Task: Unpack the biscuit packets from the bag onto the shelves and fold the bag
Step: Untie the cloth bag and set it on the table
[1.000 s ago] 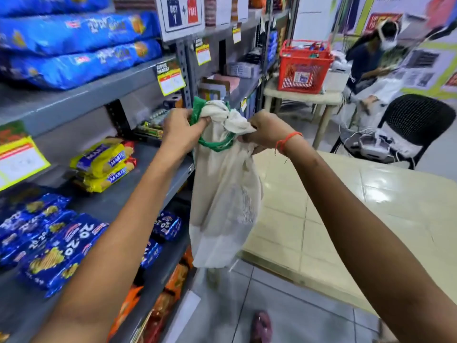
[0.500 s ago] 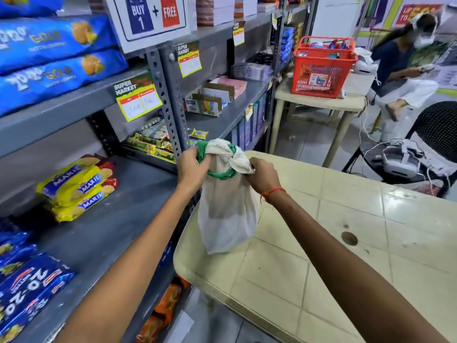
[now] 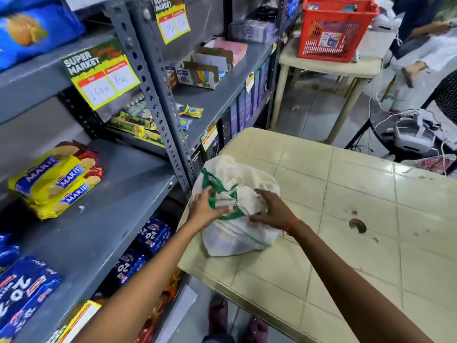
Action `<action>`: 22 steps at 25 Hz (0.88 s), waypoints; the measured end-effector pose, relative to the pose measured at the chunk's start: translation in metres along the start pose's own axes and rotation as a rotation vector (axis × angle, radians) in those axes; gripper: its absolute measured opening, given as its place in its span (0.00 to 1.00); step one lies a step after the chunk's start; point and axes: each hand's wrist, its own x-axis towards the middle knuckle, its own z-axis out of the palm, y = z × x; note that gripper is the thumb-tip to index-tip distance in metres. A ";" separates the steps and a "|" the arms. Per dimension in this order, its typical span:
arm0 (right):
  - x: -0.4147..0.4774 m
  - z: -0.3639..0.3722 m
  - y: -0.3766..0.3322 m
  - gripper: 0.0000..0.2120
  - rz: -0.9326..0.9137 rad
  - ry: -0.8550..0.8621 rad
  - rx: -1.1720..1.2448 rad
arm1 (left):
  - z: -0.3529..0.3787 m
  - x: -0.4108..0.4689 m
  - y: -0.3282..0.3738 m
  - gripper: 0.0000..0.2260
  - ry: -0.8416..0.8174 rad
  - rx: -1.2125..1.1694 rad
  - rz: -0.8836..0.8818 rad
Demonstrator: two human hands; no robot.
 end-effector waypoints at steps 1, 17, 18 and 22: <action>0.001 0.001 0.001 0.37 -0.048 0.113 -0.017 | 0.000 0.002 0.001 0.37 0.199 0.043 0.068; -0.001 -0.031 0.045 0.11 0.172 0.490 -0.259 | -0.043 0.033 -0.020 0.17 0.067 0.430 0.034; 0.003 -0.026 0.034 0.16 0.073 0.496 -0.278 | -0.037 0.033 -0.012 0.24 0.032 0.415 0.105; 0.024 -0.004 -0.005 0.24 -0.177 0.207 -0.471 | -0.006 0.034 0.031 0.24 0.014 0.522 0.374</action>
